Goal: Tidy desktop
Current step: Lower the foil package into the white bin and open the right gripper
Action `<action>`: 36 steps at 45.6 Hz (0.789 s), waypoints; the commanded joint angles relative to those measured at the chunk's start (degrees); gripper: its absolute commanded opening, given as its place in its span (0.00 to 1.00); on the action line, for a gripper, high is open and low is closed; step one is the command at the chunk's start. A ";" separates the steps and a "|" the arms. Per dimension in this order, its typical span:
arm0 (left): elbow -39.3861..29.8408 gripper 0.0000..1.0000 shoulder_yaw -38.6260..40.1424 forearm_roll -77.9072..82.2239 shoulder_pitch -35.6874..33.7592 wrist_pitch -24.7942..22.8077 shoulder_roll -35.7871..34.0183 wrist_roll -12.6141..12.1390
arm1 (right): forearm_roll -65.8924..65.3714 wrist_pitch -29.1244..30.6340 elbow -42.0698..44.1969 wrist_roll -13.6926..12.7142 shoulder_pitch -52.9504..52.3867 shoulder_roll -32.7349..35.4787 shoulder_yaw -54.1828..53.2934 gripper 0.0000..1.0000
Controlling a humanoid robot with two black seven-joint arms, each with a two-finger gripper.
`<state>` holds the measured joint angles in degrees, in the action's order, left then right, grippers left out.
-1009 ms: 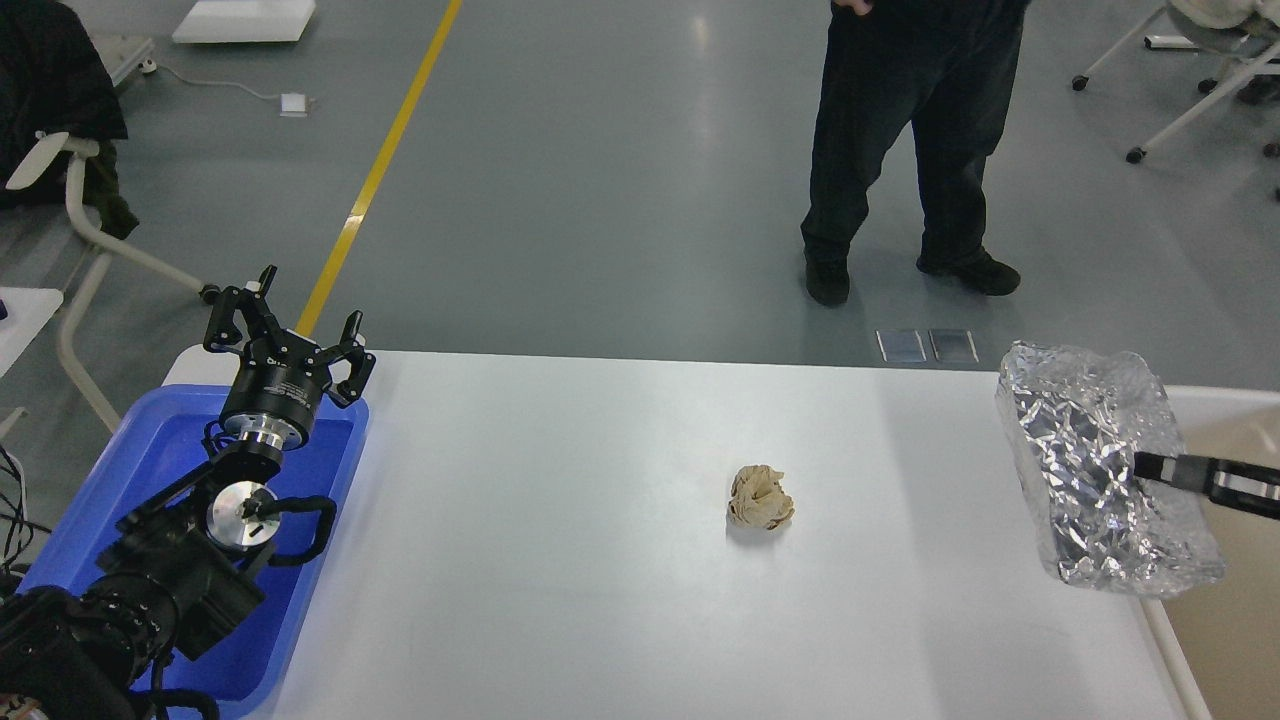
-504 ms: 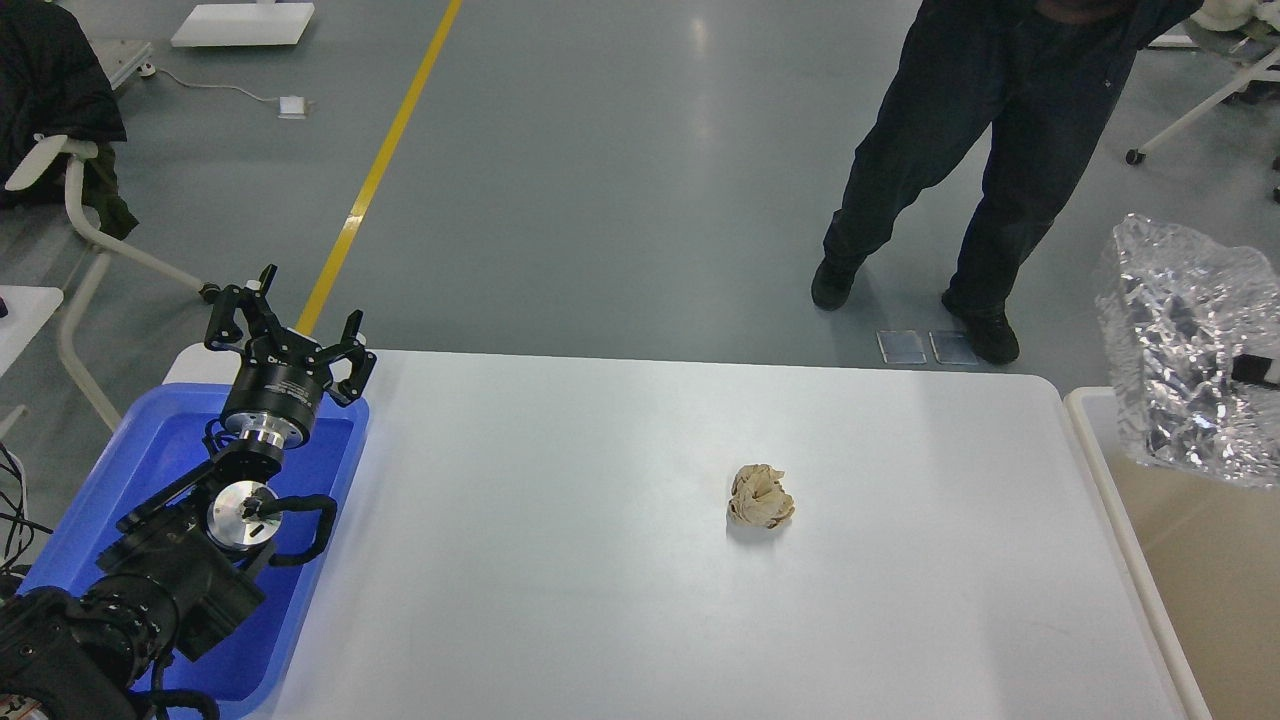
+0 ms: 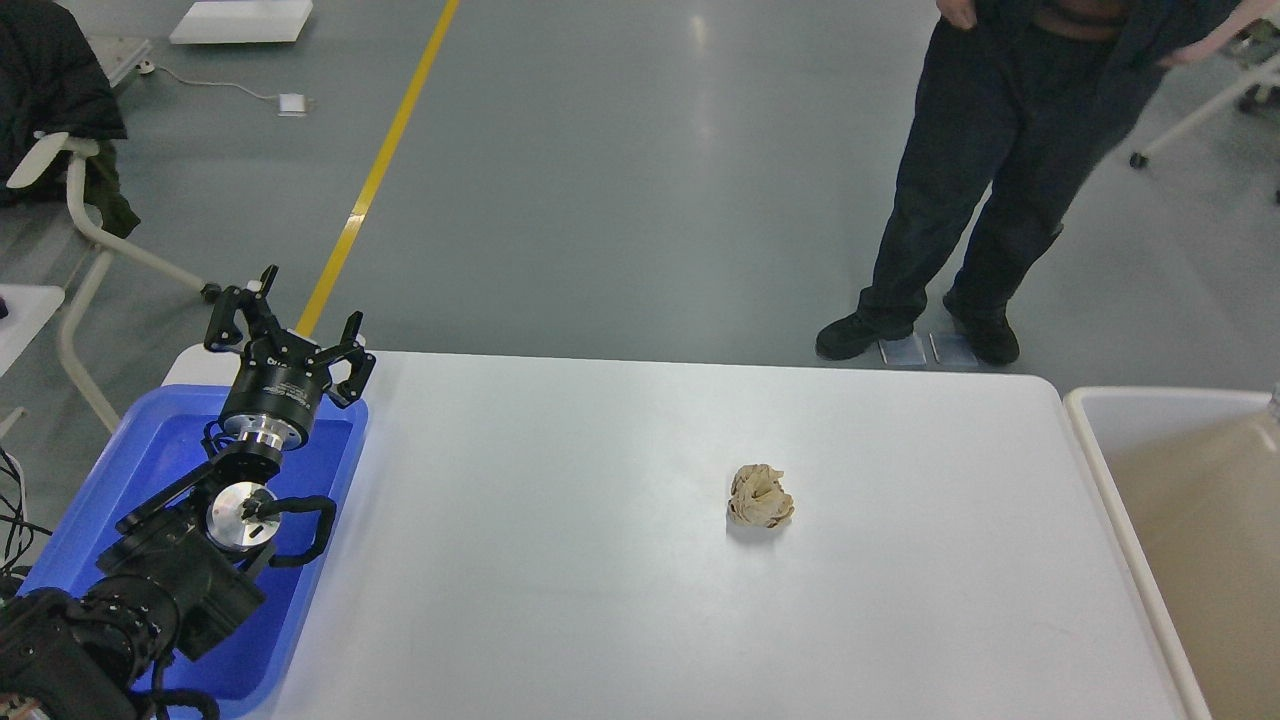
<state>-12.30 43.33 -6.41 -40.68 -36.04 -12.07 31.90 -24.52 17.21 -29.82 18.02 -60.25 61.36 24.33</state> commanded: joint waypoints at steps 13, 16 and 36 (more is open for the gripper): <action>0.00 1.00 0.00 0.00 -0.01 0.00 -0.06 0.00 | 14.49 -0.60 26.83 -12.04 15.69 -19.08 1.86 0.00; 0.00 1.00 0.00 0.00 -0.01 0.00 0.03 0.00 | 14.94 -0.60 28.94 -12.57 17.53 -21.63 1.69 0.00; 0.00 1.00 0.00 0.00 -0.01 0.00 0.03 0.00 | 14.85 -3.58 30.18 -14.16 22.64 -28.49 -3.50 0.00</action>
<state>-12.31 43.33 -6.42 -40.67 -36.03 -12.06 31.90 -10.29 15.17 -1.04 4.84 -39.98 36.09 22.21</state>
